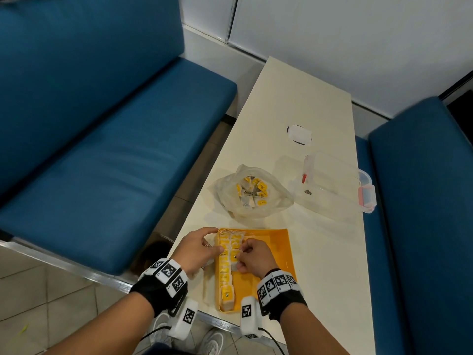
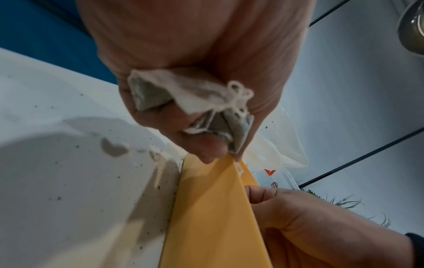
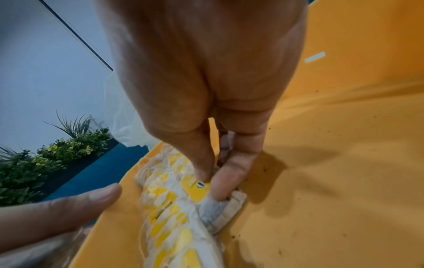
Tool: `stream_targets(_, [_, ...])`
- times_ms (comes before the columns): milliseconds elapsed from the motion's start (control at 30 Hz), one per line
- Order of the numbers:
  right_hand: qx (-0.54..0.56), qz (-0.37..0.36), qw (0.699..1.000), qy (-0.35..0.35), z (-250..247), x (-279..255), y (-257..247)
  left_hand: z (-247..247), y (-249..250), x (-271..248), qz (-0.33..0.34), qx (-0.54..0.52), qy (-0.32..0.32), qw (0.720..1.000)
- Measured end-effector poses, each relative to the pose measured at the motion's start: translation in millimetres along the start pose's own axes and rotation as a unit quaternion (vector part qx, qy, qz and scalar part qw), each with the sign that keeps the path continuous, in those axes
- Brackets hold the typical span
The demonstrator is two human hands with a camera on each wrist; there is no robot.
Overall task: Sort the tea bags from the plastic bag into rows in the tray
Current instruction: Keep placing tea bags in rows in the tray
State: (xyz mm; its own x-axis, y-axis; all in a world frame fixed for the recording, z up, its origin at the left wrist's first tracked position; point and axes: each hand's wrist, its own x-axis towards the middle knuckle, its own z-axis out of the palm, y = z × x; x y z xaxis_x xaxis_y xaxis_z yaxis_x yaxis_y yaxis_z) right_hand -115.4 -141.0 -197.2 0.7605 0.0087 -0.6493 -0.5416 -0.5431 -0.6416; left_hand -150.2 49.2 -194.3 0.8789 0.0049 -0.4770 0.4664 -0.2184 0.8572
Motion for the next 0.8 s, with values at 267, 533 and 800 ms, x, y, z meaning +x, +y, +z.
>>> stream_targets(267, [0.026,-0.009,0.999,0.035,4,-2,1,1,-2,1,-0.001,-0.017,-0.002,1.0])
stream_targets(533, [-0.064,-0.106,0.987,0.105,-8,-26,-19,-16,14,-7,-0.046,-0.086,0.025,0.995])
stream_targets(800, [-0.125,-0.32,0.938,-0.05,10,-66,-57,-11,32,-3,-0.085,-0.189,-0.022,0.978])
